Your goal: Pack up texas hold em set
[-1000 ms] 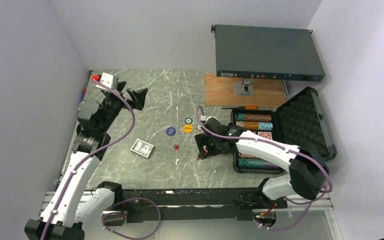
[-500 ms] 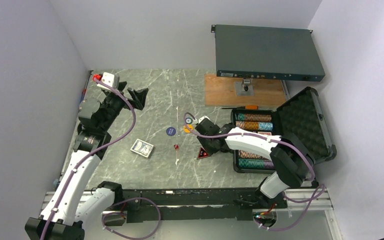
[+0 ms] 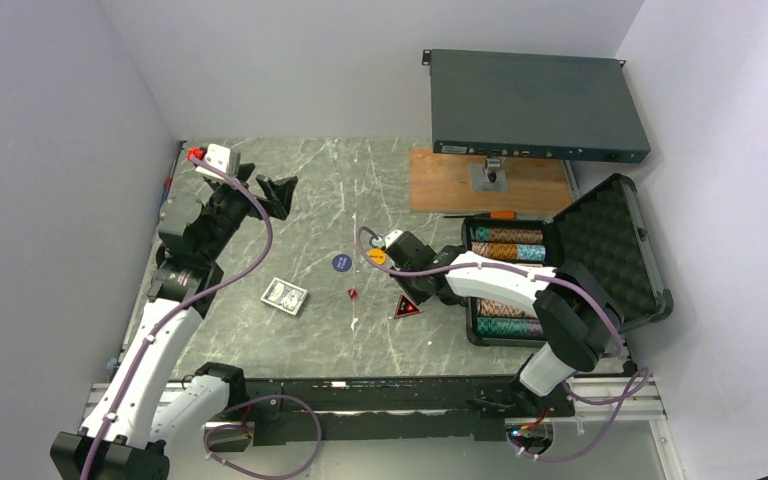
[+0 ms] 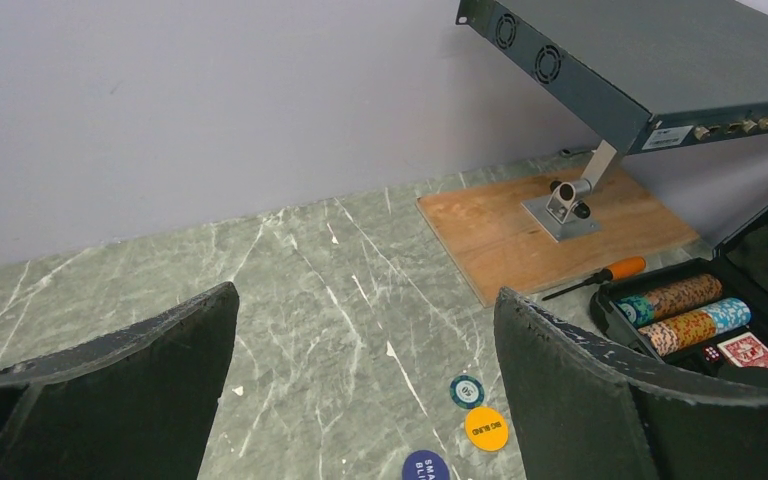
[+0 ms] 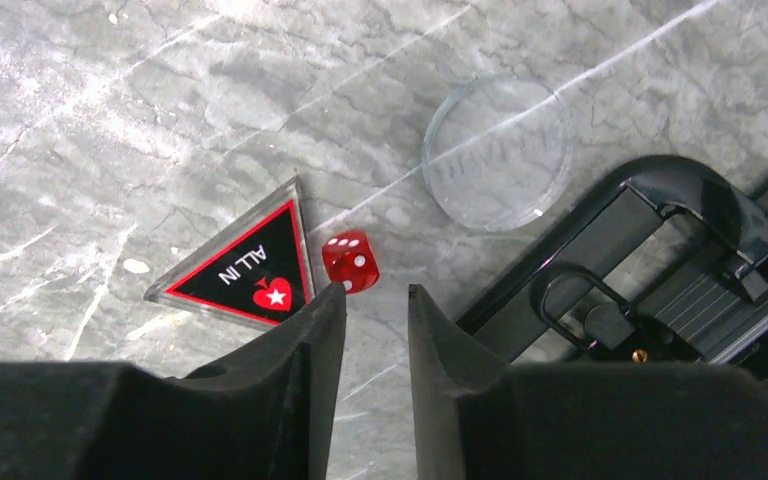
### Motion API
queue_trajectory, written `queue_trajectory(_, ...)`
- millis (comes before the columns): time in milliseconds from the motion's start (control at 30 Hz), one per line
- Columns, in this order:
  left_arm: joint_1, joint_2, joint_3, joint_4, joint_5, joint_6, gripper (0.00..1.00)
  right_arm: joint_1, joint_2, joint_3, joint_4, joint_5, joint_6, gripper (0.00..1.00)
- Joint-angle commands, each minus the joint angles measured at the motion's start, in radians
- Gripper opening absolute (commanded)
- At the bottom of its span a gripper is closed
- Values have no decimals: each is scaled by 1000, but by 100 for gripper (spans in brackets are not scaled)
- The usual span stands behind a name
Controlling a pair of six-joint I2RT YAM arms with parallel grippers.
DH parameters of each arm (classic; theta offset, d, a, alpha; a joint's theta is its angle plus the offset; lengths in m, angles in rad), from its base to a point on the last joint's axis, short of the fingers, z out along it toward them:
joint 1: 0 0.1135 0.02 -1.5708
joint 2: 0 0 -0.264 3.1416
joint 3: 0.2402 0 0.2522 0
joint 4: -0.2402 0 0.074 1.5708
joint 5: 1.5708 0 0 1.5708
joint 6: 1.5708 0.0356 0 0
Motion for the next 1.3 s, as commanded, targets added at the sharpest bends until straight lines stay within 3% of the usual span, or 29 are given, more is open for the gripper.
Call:
queue_trajectory(0, -5, 1, 24, 38, 17, 3, 99, -1, 24, 44, 36, -13, -22, 34)
queue_trajectory(467, -5, 5, 26, 41, 28, -2, 99, -2, 51, 38, 64, -88, -50, 35)
queue_trajectory(900, -5, 14, 28, 39, 34, -5, 99, -3, 64, 29, 69, -67, -43, 29)
queue_trajectory(1267, -5, 27, 29, 39, 41, -9, 99, -2, 82, 35, 74, -54, -46, 31)
